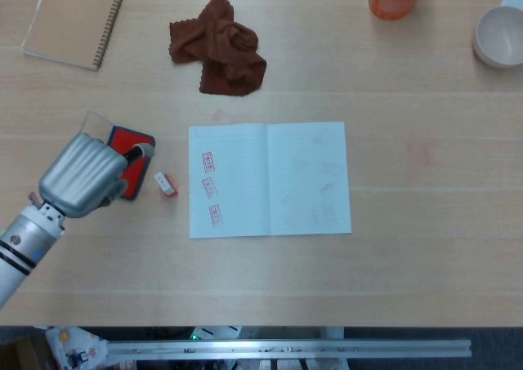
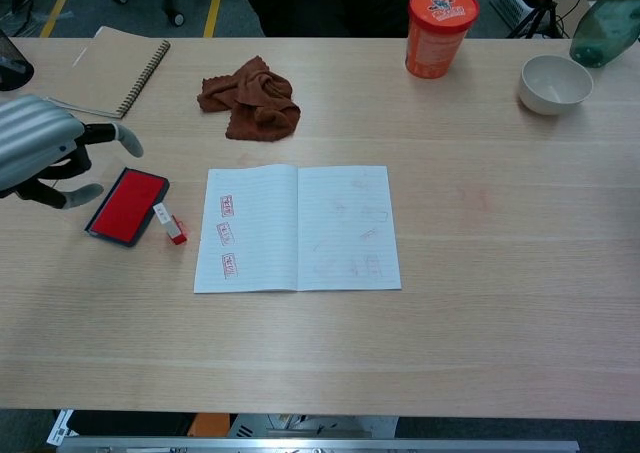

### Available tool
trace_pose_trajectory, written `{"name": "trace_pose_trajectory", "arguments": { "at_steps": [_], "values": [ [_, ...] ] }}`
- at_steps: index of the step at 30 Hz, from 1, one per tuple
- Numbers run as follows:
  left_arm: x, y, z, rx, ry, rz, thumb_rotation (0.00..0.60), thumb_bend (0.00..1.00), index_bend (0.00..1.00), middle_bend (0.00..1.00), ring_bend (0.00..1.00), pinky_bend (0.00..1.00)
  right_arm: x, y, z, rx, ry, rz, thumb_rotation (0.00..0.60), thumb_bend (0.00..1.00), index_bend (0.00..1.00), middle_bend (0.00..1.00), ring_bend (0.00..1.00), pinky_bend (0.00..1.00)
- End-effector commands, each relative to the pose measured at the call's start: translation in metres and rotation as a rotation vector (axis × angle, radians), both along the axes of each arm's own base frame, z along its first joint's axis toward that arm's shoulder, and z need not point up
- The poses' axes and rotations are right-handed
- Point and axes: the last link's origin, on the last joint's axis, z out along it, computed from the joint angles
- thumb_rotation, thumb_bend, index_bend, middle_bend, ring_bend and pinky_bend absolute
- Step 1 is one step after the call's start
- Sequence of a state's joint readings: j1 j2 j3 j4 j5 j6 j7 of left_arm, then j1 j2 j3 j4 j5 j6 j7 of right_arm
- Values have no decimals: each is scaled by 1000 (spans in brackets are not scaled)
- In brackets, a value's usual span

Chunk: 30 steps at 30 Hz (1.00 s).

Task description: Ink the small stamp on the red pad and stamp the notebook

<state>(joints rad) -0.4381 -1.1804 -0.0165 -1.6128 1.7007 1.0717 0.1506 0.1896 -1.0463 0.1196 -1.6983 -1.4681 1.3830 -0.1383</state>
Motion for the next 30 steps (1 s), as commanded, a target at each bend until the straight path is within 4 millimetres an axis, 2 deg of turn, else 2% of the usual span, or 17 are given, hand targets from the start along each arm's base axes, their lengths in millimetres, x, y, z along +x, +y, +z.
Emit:
{"name": "trace_pose_trajectory", "arguments": {
  "at_steps": [1, 4, 10, 30],
  "values": [
    [5, 10, -13, -28, 50, -17, 600, 301, 310, 1000, 1000, 1000, -1, 0, -1, 4, 1, -5, 600, 324, 158, 259, 144, 235],
    [8, 16, -21, -43, 71, -22, 600, 266, 345, 1000, 1000, 1000, -4, 0, -1, 8, 3, -11, 600, 324, 158, 260, 144, 235],
    [9, 23, -36, -69, 115, -35, 600, 262, 377, 1000, 1000, 1000, -8, 1, -2, 13, 5, -26, 600, 324, 158, 260, 144, 236],
    [-2, 23, -65, -122, 190, -23, 600, 253, 388, 1000, 1000, 1000, -15, 4, -3, 21, 7, -57, 600, 322, 158, 261, 144, 236]
  ]
}}
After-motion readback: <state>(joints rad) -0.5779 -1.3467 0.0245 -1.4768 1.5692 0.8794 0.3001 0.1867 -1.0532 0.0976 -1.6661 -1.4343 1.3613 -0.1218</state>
